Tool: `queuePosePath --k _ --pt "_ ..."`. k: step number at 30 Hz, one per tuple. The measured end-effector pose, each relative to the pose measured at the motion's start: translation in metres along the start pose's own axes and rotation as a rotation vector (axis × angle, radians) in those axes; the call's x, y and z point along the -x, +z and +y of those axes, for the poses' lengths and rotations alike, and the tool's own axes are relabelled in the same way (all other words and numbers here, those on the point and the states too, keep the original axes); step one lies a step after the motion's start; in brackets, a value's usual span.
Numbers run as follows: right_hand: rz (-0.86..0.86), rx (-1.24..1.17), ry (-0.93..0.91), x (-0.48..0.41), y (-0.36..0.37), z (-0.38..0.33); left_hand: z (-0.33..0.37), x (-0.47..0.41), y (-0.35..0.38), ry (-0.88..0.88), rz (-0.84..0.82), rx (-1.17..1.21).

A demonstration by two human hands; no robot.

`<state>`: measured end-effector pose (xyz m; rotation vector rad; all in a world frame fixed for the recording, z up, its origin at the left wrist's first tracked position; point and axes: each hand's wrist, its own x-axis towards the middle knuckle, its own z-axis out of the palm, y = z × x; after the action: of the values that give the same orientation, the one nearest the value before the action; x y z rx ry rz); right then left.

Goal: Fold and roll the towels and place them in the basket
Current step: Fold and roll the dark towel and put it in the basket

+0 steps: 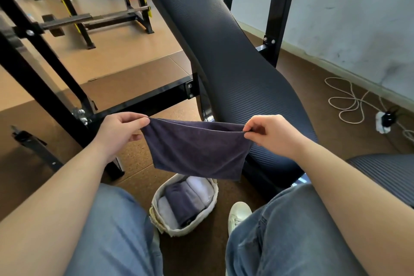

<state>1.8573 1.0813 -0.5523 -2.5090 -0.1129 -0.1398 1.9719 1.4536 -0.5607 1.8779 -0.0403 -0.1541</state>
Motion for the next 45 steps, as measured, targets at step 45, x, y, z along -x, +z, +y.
queuePosePath --k 45 --pt "0.068 0.031 0.166 0.0 -0.012 0.016 0.006 0.01 0.005 0.136 0.056 -0.253"
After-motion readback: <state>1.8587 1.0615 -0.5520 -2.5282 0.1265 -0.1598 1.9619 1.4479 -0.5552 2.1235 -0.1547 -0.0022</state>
